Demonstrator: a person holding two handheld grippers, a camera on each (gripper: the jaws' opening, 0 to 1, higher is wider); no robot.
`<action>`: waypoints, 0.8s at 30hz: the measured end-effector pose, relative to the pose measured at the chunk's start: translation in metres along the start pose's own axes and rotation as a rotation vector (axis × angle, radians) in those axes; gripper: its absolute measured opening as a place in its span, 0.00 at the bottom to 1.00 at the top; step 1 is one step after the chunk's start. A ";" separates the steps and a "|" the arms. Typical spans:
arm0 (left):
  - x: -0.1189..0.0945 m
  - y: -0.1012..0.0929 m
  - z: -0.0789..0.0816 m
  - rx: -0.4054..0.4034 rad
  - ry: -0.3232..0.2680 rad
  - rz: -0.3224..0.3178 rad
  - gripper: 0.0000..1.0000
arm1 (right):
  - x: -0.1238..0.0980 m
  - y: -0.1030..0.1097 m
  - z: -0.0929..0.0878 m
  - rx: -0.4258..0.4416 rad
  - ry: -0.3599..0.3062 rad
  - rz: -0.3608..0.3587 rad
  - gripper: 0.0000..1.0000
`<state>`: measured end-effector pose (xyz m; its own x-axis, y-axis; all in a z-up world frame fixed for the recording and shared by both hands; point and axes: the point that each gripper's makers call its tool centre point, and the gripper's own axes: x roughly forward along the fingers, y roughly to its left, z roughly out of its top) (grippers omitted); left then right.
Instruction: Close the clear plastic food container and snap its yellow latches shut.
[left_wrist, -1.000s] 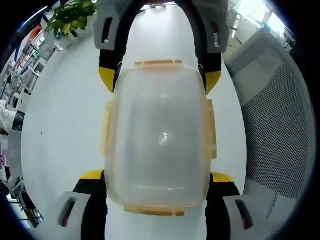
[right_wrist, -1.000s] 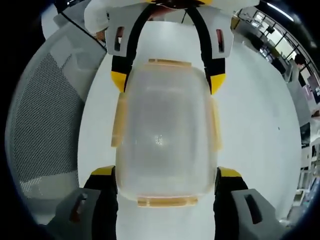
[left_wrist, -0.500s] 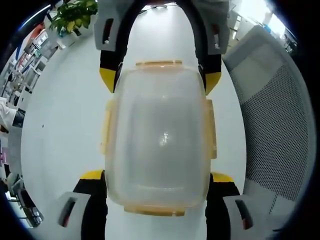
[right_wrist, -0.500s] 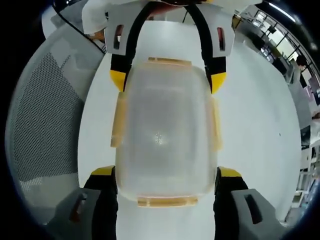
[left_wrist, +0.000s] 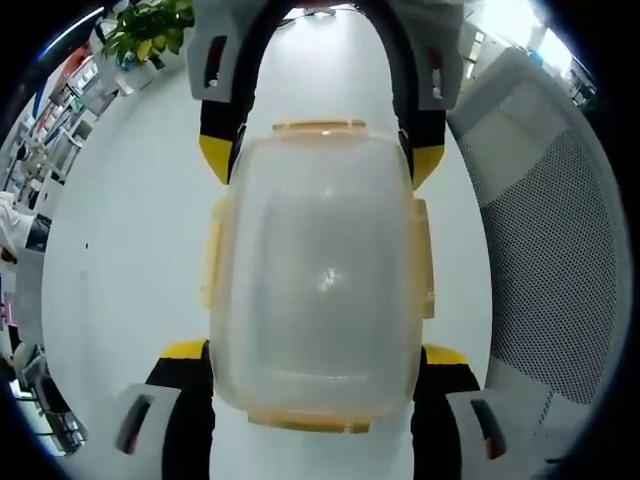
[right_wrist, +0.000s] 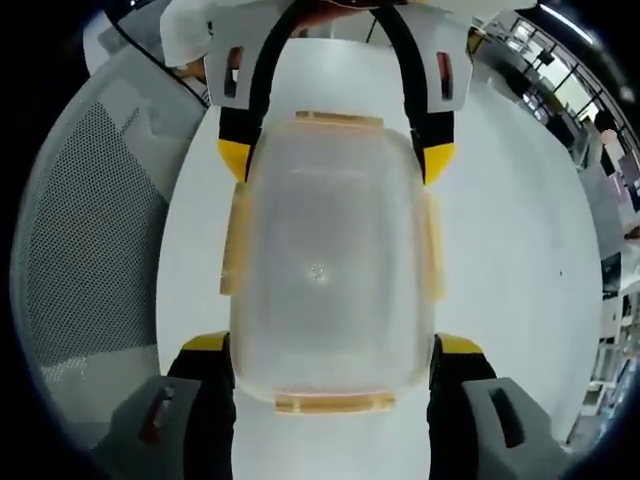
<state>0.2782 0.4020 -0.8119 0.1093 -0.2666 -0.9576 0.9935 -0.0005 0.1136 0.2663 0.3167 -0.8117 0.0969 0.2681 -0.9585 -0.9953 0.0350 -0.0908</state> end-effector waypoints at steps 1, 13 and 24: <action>0.000 0.000 0.000 -0.001 0.004 0.003 0.79 | 0.000 0.000 0.000 -0.003 0.003 -0.003 0.77; 0.000 0.009 -0.003 -0.012 -0.001 0.004 0.79 | 0.001 -0.010 0.002 -0.004 0.005 -0.002 0.77; 0.001 0.019 -0.005 -0.016 0.006 0.001 0.79 | 0.003 -0.019 0.004 -0.004 0.007 0.000 0.77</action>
<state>0.2979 0.4069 -0.8125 0.1105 -0.2609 -0.9590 0.9938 0.0153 0.1103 0.2859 0.3202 -0.8114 0.0970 0.2617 -0.9603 -0.9953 0.0308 -0.0921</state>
